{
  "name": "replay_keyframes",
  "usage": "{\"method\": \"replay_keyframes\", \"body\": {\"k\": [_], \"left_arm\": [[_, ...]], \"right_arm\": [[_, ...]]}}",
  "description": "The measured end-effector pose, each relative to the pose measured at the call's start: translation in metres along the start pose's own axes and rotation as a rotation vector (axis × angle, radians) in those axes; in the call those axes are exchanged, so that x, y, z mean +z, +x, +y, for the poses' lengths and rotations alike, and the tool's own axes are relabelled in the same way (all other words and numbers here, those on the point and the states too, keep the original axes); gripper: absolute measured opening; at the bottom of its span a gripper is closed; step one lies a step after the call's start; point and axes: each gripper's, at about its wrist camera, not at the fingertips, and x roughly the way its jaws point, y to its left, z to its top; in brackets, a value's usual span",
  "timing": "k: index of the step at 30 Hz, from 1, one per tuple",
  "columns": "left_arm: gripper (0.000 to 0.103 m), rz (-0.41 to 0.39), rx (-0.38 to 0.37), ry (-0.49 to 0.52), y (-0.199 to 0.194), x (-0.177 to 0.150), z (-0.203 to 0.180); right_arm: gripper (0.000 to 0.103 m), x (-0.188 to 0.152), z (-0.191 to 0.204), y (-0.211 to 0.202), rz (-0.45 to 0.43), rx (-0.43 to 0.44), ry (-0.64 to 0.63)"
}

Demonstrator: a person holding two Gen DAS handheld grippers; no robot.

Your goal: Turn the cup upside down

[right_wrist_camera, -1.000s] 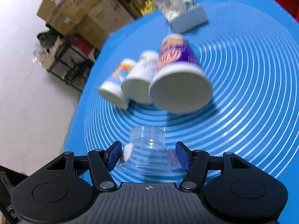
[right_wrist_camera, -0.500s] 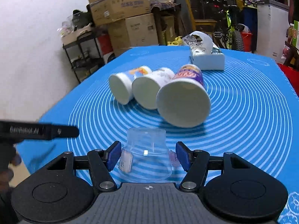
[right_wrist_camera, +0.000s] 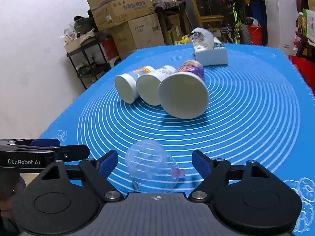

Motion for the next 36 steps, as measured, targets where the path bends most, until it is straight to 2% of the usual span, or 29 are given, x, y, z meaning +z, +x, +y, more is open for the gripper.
{"method": "replay_keyframes", "body": {"k": [2, 7, 12, 22, 36], "left_arm": [[0.093, -0.017, -0.001, 0.022, -0.009, -0.002, -0.007], [0.093, -0.053, -0.016, 0.056, -0.028, -0.014, -0.023], [0.093, -0.069, -0.013, 0.129, -0.038, -0.029, -0.04], [0.093, -0.04, -0.035, 0.158, -0.046, -0.052, -0.053], [0.093, -0.033, -0.053, 0.189, -0.049, -0.06, -0.064]], "right_arm": [[0.09, -0.004, -0.001, -0.011, -0.008, -0.022, -0.012], [0.09, -0.018, -0.002, -0.042, -0.018, -0.148, -0.079], [0.091, -0.035, -0.003, -0.068, -0.013, -0.224, -0.1], [0.091, -0.065, -0.002, -0.092, 0.007, -0.252, -0.086], [0.09, -0.072, -0.011, -0.101, 0.012, -0.255, -0.039]]}}
